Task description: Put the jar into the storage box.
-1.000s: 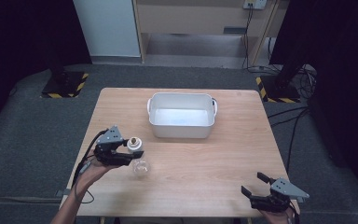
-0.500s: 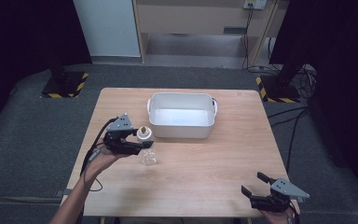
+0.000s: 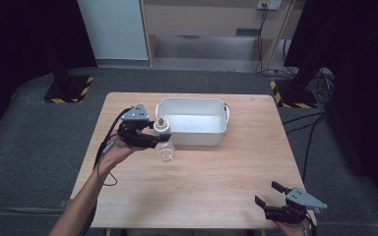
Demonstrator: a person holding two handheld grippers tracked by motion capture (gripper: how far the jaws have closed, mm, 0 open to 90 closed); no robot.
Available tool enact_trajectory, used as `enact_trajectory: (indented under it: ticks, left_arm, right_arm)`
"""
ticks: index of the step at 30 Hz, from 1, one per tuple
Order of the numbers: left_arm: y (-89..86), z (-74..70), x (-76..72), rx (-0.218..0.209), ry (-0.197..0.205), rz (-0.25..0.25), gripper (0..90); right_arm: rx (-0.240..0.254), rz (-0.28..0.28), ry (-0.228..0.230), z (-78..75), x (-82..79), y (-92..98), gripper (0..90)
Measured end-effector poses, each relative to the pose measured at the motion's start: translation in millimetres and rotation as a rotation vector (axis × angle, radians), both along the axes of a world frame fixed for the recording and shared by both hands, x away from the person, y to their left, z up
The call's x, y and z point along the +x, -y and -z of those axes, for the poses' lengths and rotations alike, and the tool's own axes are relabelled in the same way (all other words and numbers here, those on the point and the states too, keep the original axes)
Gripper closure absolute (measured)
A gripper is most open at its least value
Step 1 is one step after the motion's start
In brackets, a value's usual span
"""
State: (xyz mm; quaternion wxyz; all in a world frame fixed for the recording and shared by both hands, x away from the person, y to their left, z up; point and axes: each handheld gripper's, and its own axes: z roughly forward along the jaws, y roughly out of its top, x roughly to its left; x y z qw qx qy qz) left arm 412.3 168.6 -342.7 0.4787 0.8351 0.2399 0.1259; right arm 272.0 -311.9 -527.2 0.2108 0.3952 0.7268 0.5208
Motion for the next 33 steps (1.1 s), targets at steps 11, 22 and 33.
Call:
enact_trajectory:
  ticks: [11,22,33]
  left_arm:
    - [23.9,-25.4,27.7,0.008,0.015,-0.025,42.8]
    - [45.8,-38.2,60.5,0.003,0.014,-0.088,42.8]
    - [52.5,-36.0,89.8,-0.029,-0.002,-0.2,42.8]
  right_arm:
    - [0.005,-0.002,0.0,0.1,-0.3,0.3,11.0]
    - [0.012,-0.004,-0.001,0.1,-0.4,0.7,11.0]
    - [0.016,-0.007,-0.004,0.2,-0.4,1.3,11.1]
